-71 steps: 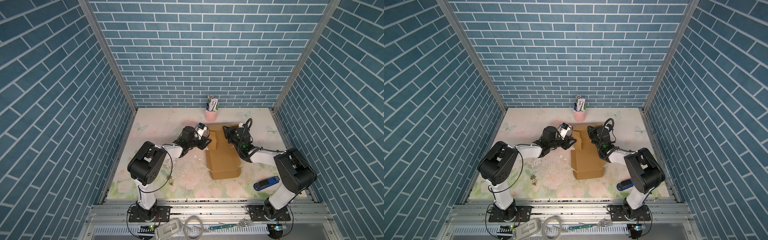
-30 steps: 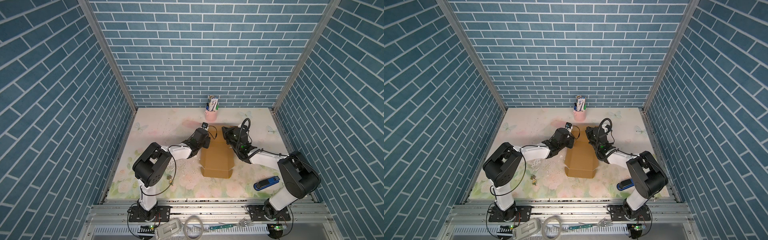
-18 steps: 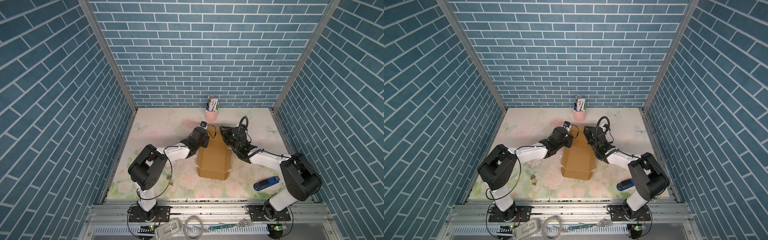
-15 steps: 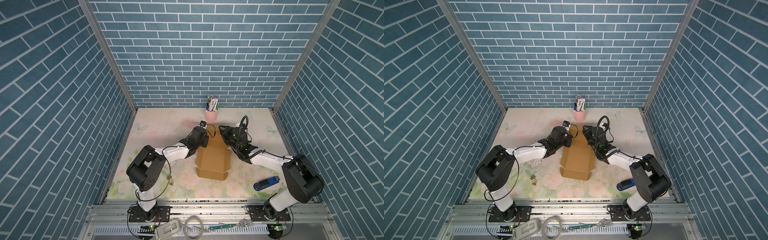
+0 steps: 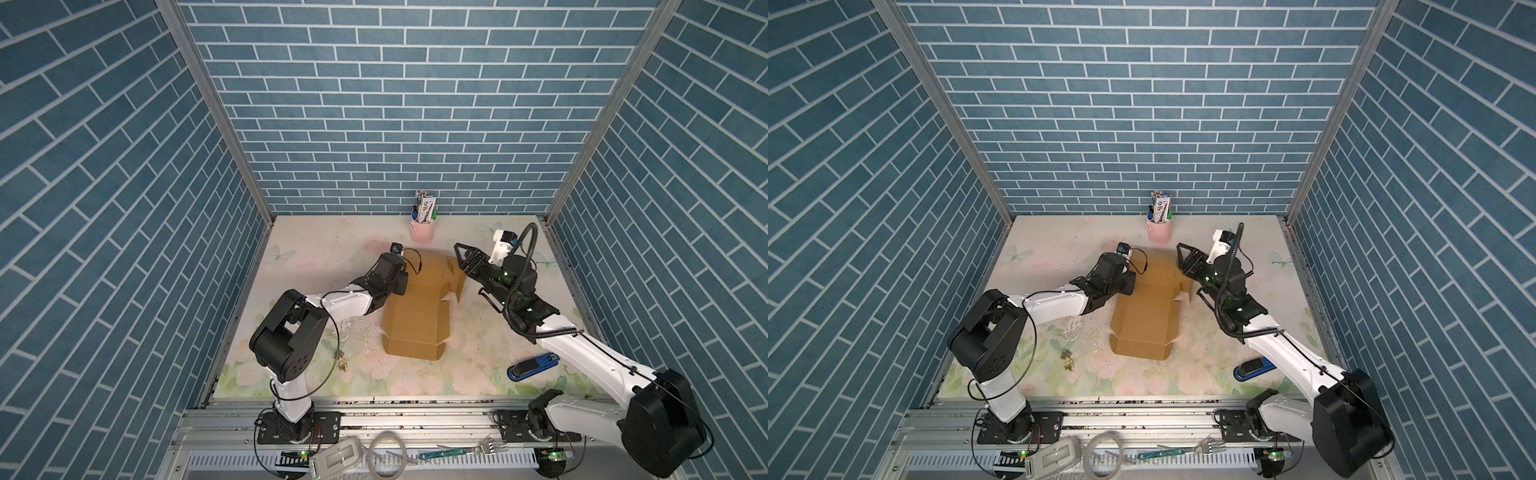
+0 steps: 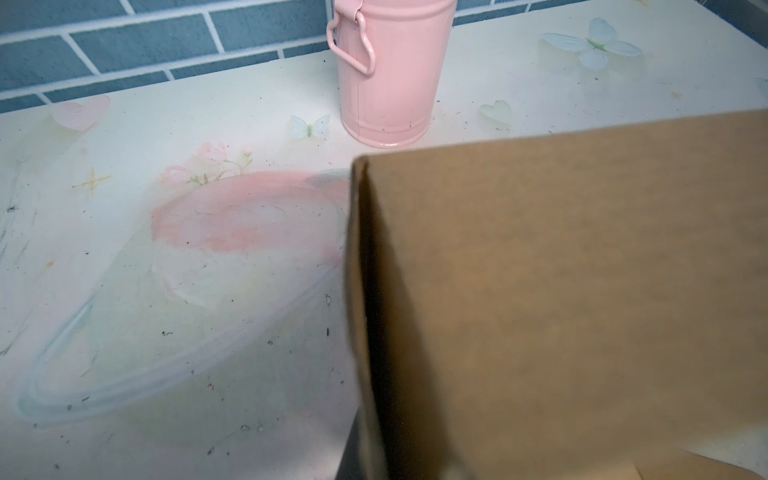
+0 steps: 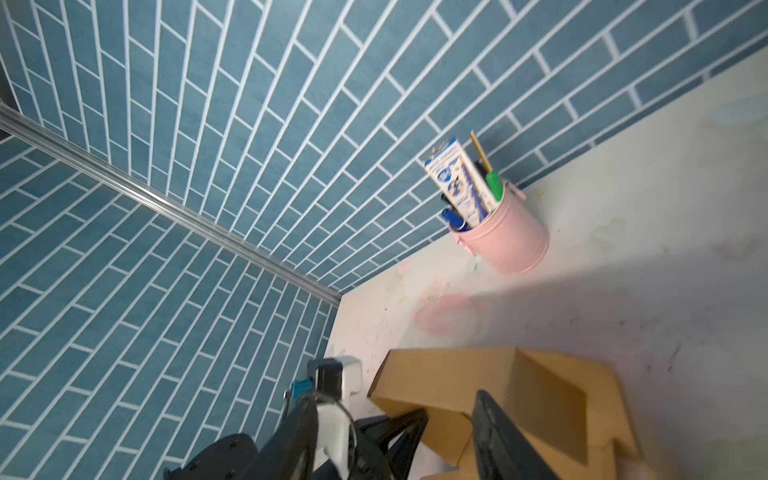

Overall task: Fold the paper box
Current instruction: 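Lift right gripper off the box and swing it back toward its side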

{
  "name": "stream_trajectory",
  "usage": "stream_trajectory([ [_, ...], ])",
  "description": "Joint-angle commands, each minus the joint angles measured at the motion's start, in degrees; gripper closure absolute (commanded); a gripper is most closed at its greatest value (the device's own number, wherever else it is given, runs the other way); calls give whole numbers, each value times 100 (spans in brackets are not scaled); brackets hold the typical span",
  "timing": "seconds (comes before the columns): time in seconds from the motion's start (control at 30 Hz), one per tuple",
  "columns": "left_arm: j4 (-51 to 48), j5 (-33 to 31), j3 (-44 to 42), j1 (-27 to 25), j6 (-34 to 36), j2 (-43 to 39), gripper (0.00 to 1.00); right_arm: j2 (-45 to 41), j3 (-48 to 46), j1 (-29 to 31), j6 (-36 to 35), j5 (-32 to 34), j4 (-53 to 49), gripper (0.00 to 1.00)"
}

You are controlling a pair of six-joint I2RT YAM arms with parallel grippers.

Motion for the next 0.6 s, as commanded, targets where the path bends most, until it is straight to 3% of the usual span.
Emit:
stream_trajectory([
  [0.0, 119, -83, -111, 41, -23, -191, 97, 6, -254, -562, -717, -663, -410, 40],
  [0.13, 130, -57, -132, 69, -27, -219, 97, 221, -470, -899, -1269, -1150, -168, 36],
  [0.3, 99, 12, -130, 122, -34, -272, 97, 712, -722, -1122, -1648, -1164, 129, 30],
  [0.57, 151, 186, -174, 158, -71, -340, 97, 1928, -1135, -1398, -1732, -1804, 1776, 32],
])
